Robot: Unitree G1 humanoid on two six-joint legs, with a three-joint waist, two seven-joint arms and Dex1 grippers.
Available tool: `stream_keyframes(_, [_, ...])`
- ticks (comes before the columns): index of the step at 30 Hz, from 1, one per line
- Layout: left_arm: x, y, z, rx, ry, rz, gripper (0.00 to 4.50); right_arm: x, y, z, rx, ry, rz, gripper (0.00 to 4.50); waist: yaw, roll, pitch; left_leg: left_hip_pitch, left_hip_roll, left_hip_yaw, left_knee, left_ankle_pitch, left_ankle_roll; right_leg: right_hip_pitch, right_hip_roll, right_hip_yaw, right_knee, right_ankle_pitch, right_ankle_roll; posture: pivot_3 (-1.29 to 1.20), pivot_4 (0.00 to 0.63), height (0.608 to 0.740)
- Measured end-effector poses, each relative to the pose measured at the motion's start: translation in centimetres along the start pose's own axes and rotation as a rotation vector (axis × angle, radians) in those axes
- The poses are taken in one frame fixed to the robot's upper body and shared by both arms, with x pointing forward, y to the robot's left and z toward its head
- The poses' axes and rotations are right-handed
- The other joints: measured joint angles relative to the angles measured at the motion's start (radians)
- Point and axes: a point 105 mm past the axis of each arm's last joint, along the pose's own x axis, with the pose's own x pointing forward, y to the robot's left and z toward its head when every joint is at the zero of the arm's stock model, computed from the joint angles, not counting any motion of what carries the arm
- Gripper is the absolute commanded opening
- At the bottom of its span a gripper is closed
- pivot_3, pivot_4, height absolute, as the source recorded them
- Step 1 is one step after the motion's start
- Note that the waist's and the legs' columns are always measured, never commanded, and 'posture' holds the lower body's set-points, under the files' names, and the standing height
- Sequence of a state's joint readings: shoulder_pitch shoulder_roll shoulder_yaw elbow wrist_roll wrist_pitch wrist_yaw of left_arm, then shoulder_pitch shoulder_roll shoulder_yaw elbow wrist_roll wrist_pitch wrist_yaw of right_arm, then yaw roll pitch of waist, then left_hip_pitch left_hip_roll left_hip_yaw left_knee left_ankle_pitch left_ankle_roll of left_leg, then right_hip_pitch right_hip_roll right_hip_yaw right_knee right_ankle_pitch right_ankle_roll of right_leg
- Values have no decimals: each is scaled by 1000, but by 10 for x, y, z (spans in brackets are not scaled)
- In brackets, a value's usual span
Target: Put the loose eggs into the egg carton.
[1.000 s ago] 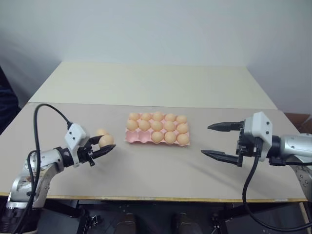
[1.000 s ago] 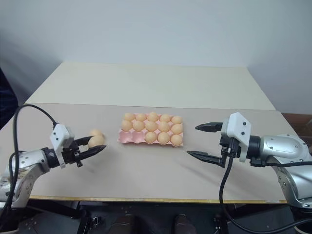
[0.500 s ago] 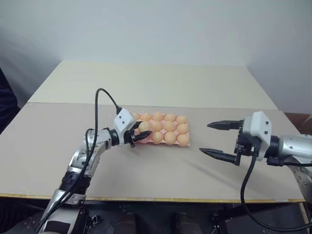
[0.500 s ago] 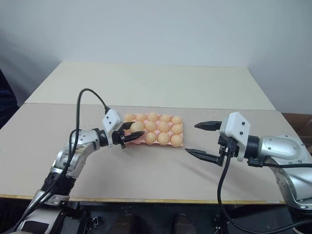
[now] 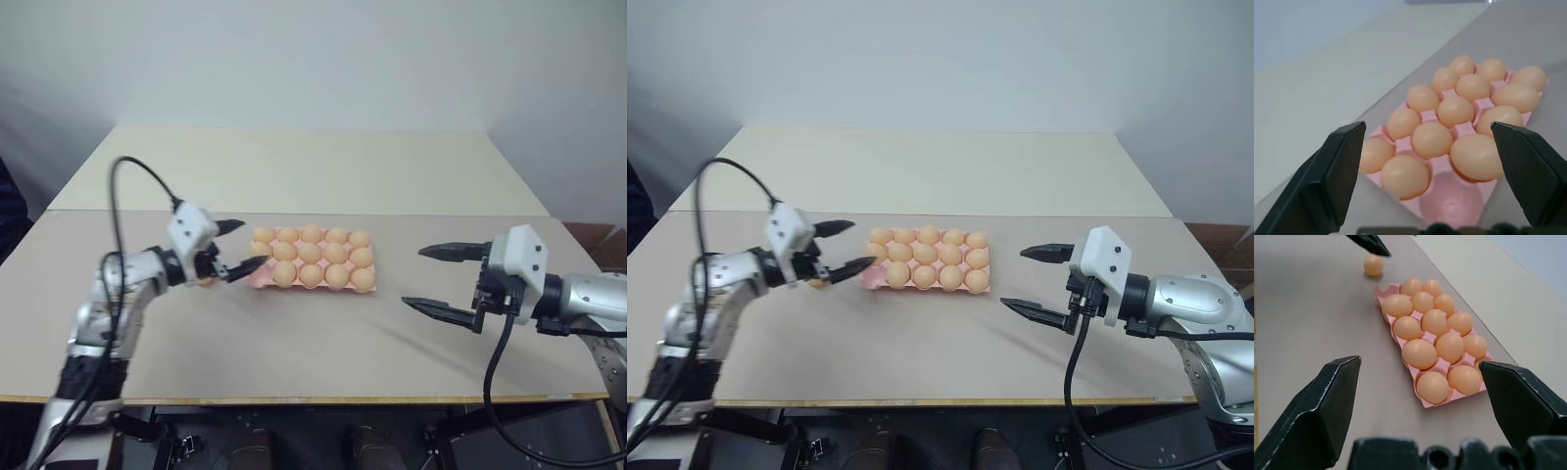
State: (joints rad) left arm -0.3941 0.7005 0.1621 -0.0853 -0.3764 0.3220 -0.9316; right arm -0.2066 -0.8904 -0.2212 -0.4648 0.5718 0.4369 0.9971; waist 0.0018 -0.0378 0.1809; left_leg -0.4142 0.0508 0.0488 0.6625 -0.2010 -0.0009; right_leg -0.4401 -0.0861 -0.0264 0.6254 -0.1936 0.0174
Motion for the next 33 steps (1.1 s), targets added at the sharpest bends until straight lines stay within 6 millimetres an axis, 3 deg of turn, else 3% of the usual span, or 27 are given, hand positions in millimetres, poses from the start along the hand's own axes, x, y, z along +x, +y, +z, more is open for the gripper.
stream_keyframes(6, [-88,-5,-25,-90,152,90,4466,-5,-3,-1,25,-29,9,4500,-10,-1,0,1,1,2,-1,0,0,-1,-1,1,0,-3,-6,0,150,740])
stream_keyframes(10, [-110,-15,-20,-104,167,93,4466,-6,-2,-2,41,-38,39,4500,10,-1,0,4,0,3,-1,-3,-5,1,-4,0,0,-4,-6,0,150,740])
stream_keyframes(15, [-111,-30,-16,-125,151,80,4466,-4,-8,-12,55,-9,36,4500,12,-1,0,3,0,4,-1,-4,-6,-1,-4,0,0,-4,-6,0,150,740])
stream_keyframes(25, [-106,-29,-14,-133,129,127,4466,-3,-11,-6,28,-11,58,4500,10,-1,0,3,0,5,-1,-1,-1,-1,-3,2,0,-4,-6,0,150,740])
stream_keyframes(28, [-98,-22,-14,-123,120,148,4466,-2,-14,-4,19,-14,57,4500,11,-1,0,4,0,5,-1,-1,-1,0,-2,1,0,-4,-6,0,150,740])
stream_keyframes(33, [-73,10,-31,-127,157,250,4466,0,-16,-5,23,-11,76,4500,18,-1,0,3,-1,5,-1,-1,0,0,-2,2,0,-3,-6,0,150,740])
